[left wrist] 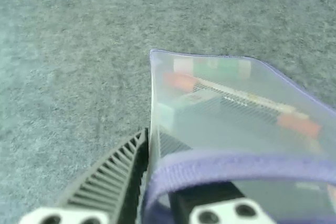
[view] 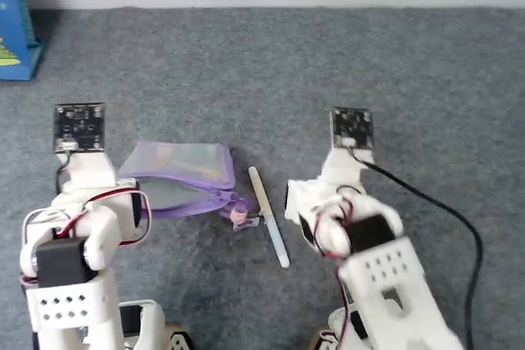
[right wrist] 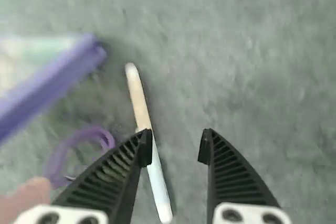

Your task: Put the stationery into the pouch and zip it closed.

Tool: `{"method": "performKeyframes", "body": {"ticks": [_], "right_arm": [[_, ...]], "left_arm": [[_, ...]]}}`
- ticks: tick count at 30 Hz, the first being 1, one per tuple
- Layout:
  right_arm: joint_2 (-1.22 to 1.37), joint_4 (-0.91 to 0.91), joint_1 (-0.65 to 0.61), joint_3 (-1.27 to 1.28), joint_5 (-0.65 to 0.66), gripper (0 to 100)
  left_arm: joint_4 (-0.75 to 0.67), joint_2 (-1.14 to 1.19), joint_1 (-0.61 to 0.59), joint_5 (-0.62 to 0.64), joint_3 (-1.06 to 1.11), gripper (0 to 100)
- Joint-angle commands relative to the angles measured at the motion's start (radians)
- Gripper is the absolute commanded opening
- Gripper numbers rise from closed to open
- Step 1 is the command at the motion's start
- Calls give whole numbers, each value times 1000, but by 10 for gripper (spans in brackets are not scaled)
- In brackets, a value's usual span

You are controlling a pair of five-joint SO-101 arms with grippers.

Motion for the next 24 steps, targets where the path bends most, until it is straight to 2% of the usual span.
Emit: {"method": "performKeyframes", "body": {"ticks": [1,5,9,17,24], "right_arm": [[174,68,5,-164,-6,151],[320,71,-10,-242,-3,151],[427,67,-97,-295,-3,151],[613,-189,-194,-310,58,151],[768,-355,-205,-311,121,148]], "left_arm": [[-23,9,-95,-25,-48,13],[-21,9,-141,-26,-48,13],[-21,9,-190,-52,-48,13],[-8,9,-203,-60,-38,13],[-15,5,-201,-61,-18,13]]}}
